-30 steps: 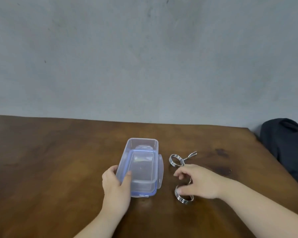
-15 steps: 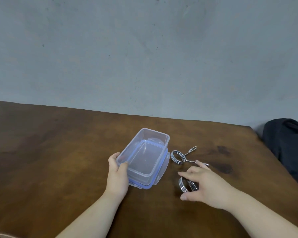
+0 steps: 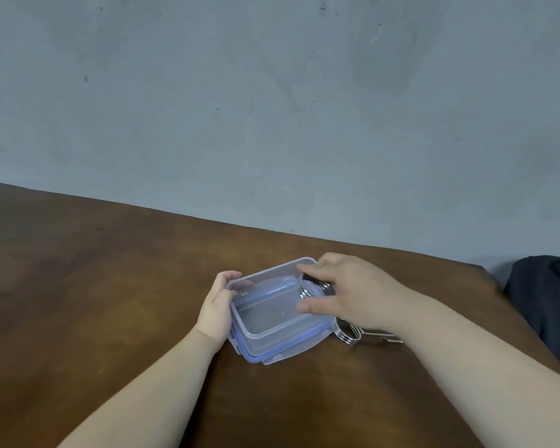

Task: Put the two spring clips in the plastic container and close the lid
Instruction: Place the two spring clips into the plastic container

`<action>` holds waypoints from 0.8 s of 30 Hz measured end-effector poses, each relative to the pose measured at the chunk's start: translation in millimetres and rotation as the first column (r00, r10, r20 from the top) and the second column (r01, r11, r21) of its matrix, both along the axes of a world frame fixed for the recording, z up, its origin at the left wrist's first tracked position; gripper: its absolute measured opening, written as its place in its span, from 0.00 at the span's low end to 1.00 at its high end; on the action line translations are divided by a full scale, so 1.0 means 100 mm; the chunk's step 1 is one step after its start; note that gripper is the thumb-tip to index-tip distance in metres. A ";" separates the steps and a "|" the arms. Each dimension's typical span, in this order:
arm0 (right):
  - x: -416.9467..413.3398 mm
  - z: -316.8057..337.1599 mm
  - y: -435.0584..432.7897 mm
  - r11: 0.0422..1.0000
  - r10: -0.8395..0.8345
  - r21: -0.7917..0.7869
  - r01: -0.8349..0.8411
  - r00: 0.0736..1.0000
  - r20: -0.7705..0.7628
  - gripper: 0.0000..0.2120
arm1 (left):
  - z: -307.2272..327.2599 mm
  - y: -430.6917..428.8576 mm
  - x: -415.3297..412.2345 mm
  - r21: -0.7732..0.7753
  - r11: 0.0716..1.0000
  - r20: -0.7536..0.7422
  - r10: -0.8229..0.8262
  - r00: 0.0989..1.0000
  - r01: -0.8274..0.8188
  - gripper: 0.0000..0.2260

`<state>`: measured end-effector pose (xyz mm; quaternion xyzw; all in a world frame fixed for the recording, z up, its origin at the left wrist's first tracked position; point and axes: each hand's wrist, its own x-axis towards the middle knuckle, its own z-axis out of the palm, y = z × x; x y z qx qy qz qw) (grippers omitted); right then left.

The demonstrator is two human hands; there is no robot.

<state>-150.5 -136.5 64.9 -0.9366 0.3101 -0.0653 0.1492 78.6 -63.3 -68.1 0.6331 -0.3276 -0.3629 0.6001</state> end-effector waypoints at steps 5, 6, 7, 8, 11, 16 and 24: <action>0.66 -0.07 -0.14 0.992 0.088 -0.060 -0.107 0.963 -0.255 0.32 | -0.02 -0.12 0.10 -0.005 0.999 0.038 -0.044 0.998 0.044 0.12; 0.77 -0.12 -0.16 0.989 0.114 -0.055 -0.137 0.946 -0.303 0.27 | -0.05 -0.13 0.12 -0.012 0.999 0.042 -0.035 0.999 0.035 0.12; 0.86 -0.18 -0.18 0.985 0.137 -0.053 -0.165 0.930 -0.340 0.21 | -0.08 -0.13 0.14 -0.020 1.000 0.046 -0.019 0.999 0.019 0.11; 0.94 -0.25 -0.20 0.981 0.158 -0.050 -0.188 0.920 -0.359 0.16 | -0.11 -0.13 0.16 -0.027 1.000 0.051 -0.002 0.999 0.003 0.11; 1.10 -0.46 -0.24 0.977 0.199 -0.001 -0.213 0.913 -0.355 0.16 | -0.16 -0.15 0.18 -0.042 0.999 0.055 0.015 0.998 -0.012 0.11; 1.25 -0.75 -0.24 0.977 0.203 0.023 -0.210 0.908 -0.367 0.12 | -0.14 -0.15 0.15 -0.043 0.999 0.132 0.002 0.991 0.003 0.10; 0.78 -0.46 -0.29 0.983 0.066 0.169 -0.069 0.998 0.023 0.13 | -0.10 -0.10 0.10 -0.041 0.998 0.191 0.062 0.980 -0.055 0.08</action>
